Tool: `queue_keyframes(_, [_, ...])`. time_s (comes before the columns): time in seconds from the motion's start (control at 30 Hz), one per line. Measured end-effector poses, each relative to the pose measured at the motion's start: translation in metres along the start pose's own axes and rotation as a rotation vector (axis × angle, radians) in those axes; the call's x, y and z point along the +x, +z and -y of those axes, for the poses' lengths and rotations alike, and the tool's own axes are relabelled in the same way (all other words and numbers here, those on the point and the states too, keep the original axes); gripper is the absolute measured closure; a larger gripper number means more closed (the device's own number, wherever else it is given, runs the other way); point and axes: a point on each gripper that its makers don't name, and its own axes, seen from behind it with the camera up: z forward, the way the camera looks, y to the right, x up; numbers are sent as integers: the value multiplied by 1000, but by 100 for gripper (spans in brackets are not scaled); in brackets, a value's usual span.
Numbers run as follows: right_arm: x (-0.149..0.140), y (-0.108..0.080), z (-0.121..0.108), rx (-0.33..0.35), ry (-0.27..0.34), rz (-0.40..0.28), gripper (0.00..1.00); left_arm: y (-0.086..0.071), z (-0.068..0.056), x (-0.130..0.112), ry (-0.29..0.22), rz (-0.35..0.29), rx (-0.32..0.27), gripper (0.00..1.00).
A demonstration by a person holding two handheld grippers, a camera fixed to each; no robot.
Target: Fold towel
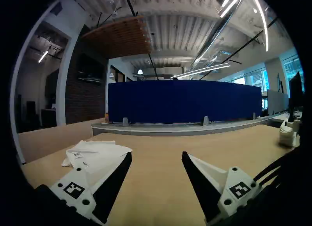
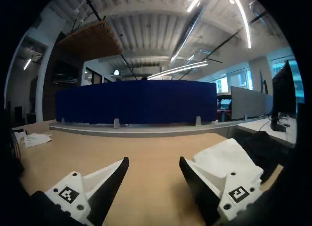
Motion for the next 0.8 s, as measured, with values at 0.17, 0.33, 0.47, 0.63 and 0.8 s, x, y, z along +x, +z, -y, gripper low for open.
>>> queue_keyframes(0.17, [-3, 0, 1, -2, -8, 0, 0, 0, 0, 0, 0, 0, 0, 5])
queue_keyframes(0.33, [-4, 0, 6, 6, -19, -2, 0, 0, 0, 0, 0, 0, 0, 5])
queue_keyframes(0.47, [0, -2, 7, 3, -17, -5, 0, 0, 0, 0, 0, 0, 0, 5])
queue_keyframes(0.63, [2, -3, 9, 4, -18, -14, 0, 0, 0, -1, 0, 0, 0, 5])
queue_keyframes(0.8, [3, -6, 10, 4, -17, -29, 0, 0, 0, -1, 0, 0, 0, 5])
